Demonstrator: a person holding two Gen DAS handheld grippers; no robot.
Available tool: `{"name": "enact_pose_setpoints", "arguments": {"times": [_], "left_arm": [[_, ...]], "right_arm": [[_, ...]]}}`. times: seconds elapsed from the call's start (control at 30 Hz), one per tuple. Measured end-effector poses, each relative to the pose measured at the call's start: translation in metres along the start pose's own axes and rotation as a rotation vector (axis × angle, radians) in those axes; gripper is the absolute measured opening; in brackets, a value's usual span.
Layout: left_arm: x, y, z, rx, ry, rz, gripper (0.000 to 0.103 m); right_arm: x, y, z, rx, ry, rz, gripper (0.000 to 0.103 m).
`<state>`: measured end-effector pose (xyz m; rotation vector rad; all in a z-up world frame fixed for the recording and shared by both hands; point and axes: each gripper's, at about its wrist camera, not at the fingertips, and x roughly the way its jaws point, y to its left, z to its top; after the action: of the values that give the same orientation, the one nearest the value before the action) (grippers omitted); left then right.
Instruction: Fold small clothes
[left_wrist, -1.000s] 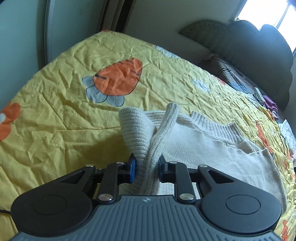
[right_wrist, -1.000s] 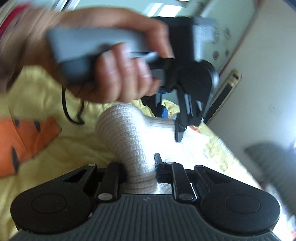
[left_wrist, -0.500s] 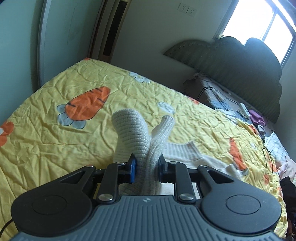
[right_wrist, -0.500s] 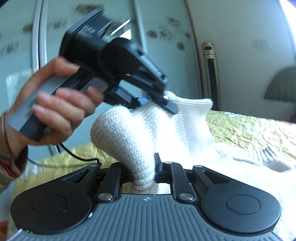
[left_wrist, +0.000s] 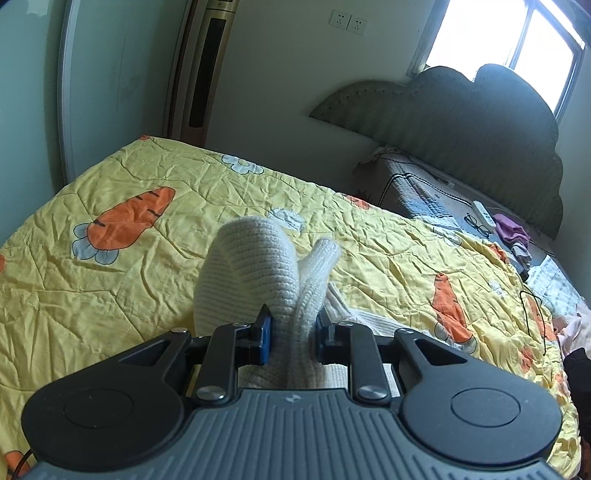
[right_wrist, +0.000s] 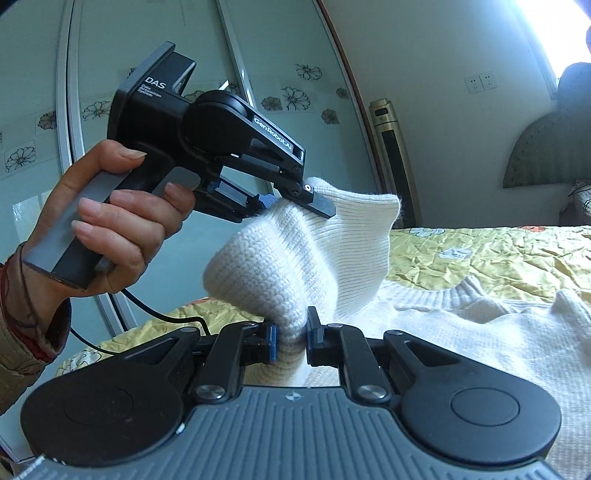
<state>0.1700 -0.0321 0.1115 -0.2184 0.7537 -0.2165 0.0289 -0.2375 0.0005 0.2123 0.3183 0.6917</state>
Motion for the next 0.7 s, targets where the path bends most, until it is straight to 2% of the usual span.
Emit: {"name": "enact_pose_setpoints", "arguments": {"times": [0.07, 0.23, 0.33, 0.47, 0.53, 0.63, 0.67, 0.7], "left_arm": [[0.001, -0.012, -0.004, 0.013, -0.008, 0.008, 0.022], [0.01, -0.032, -0.012, 0.021, 0.006, 0.03, 0.022], [0.017, -0.039, -0.018, 0.012, 0.03, 0.018, 0.022], [0.026, -0.051, -0.028, 0.029, 0.079, -0.023, 0.022], [0.03, -0.056, -0.034, 0.04, 0.1, -0.036, 0.022], [0.035, -0.059, -0.041, 0.05, 0.121, -0.038, 0.022], [0.036, -0.059, -0.042, 0.048, 0.126, -0.039, 0.022], [0.037, -0.058, -0.043, 0.045, 0.132, -0.04, 0.022]], "right_arm": [[-0.011, -0.005, -0.004, 0.016, -0.006, -0.003, 0.016], [-0.003, -0.023, -0.003, 0.083, 0.027, 0.022, 0.017], [-0.002, -0.016, -0.006, 0.065, 0.034, -0.021, 0.029], [0.006, -0.008, -0.009, 0.05, 0.037, -0.053, 0.067], [0.011, -0.004, -0.011, 0.033, 0.027, -0.089, 0.071], [0.017, 0.001, -0.017, 0.035, 0.024, -0.122, 0.073], [0.018, 0.006, -0.02, 0.004, 0.028, -0.159, 0.069], [0.02, 0.012, -0.023, -0.044, 0.031, -0.194, 0.061]]}}
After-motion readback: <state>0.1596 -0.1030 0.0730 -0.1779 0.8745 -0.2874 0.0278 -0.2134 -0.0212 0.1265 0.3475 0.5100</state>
